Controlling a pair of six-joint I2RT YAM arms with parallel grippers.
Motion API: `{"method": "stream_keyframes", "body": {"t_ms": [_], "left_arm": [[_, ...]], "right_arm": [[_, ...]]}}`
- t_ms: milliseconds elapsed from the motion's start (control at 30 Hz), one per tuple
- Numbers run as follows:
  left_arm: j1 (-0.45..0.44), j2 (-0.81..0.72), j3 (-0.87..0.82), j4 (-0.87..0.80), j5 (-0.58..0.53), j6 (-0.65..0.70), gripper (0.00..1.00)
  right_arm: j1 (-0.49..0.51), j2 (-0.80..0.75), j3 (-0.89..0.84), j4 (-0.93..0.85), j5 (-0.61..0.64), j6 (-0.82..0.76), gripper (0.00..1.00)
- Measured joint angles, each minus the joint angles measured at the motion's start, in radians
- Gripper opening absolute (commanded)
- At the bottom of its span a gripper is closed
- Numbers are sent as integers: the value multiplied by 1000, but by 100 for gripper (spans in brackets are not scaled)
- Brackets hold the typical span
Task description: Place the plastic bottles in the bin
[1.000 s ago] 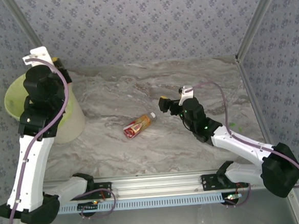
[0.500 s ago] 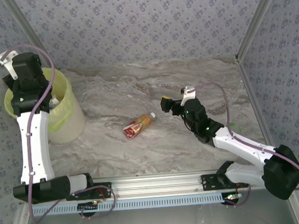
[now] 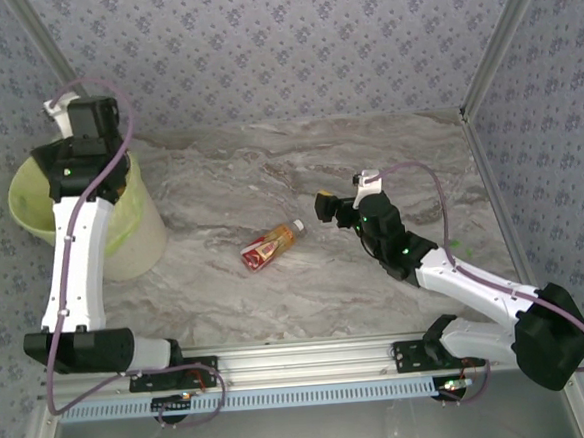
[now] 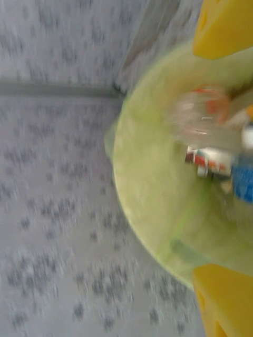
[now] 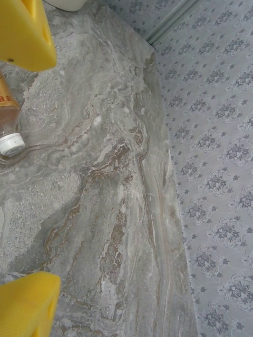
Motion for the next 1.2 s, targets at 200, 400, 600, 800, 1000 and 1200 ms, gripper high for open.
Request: {"method": "stream_keyframes", "body": {"t_ms": [200,400,600,800,1000,1200], "left_arm": [[-188,-105,-163,99,220,-12,99],[-381,-81,-297,174,428,-43,99],[-479,3,-353,171,583,-42,99],[-499,122,-352,61,726,28,99],[-528,219,-358,-10,850,135,99],[-595,398,-324,-84,866,241,100]], "right_arm": [[-16,-3,0,-15,10,23,100],[-20,-24,0,-76,33,45,100],[-26,-53,-2,-133,71,79,100],[-30,-82,-15,-176,100,103,100],[-34,-95,-35,-194,122,124,100],[-34,-99,-35,-214,131,137,100]]}}
